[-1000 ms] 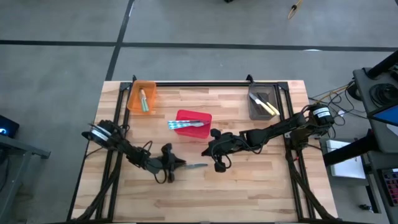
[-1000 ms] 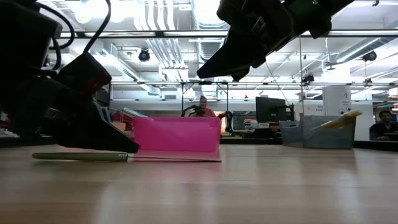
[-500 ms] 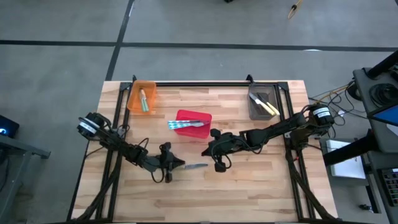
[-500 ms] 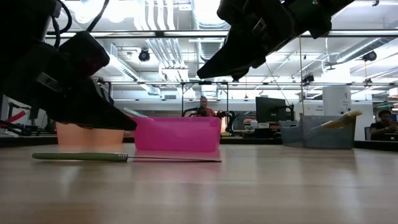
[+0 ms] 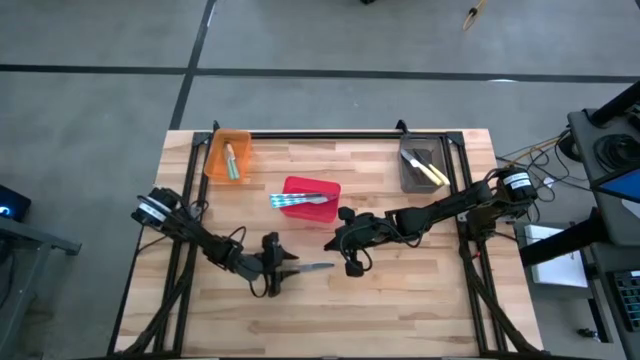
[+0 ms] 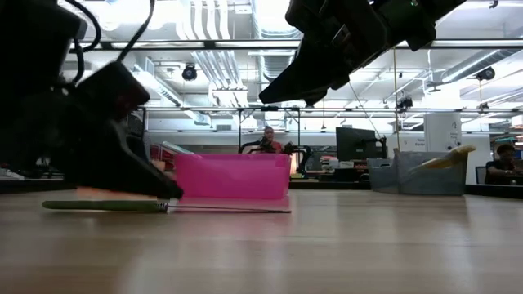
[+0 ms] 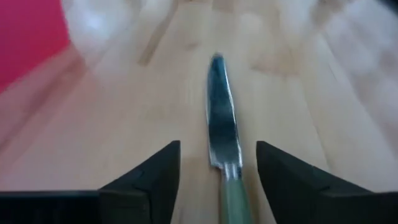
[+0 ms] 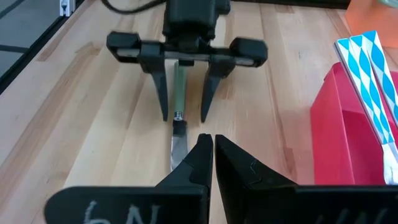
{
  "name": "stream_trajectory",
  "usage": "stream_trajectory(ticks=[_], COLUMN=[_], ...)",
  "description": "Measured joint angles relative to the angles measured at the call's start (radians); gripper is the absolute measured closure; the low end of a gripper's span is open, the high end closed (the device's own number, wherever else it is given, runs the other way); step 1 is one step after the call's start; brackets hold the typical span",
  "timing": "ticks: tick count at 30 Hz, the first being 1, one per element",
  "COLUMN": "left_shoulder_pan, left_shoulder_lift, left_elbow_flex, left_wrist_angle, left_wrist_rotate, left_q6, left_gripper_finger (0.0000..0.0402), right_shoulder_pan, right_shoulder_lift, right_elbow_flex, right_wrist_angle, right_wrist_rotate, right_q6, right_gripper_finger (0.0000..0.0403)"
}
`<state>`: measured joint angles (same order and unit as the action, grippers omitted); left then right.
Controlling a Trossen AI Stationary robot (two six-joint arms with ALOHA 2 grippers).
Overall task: Sort silverware by color (type)
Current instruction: Put the green table knife into the orange bin
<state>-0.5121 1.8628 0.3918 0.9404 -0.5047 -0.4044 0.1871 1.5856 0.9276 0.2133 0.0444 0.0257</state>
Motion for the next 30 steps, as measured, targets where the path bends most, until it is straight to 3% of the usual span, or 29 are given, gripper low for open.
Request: stream_trajectory(ticks=[8, 11, 18, 30], left_shoulder_pan=[-0.013, -0.015, -0.016, -0.018], left_shoulder_lift=[0.07, 0.075, 0.075, 0.048], left_elbow_flex=[0.002, 0.001, 0.001, -0.003], left_wrist_angle=[0.026, 0.015, -0.022, -0.016], left_wrist_rotate=[0.013, -0.006, -0.027, -0.029], left_q6=[-0.024, -0.024, -0.035, -0.068], left_gripper_finger=[0.0222, 0.0253, 0.037, 0.0374], right_shoulder_pan=[0.0, 0.0, 0.0, 0.0], right_shoulder_lift=[0.0, 0.0, 0.0, 0.0], right_elbow_flex=[-0.001, -0.001, -0.001, -0.001], right_wrist_angle=[0.001, 0.001, 0.001, 0.0], right_wrist_rotate=[0.0, 0.0, 0.0, 0.0], right_q6=[0.0, 0.0, 0.0, 0.0], right_gripper_finger=[0.0394, 0.0394, 0.0394, 0.0394])
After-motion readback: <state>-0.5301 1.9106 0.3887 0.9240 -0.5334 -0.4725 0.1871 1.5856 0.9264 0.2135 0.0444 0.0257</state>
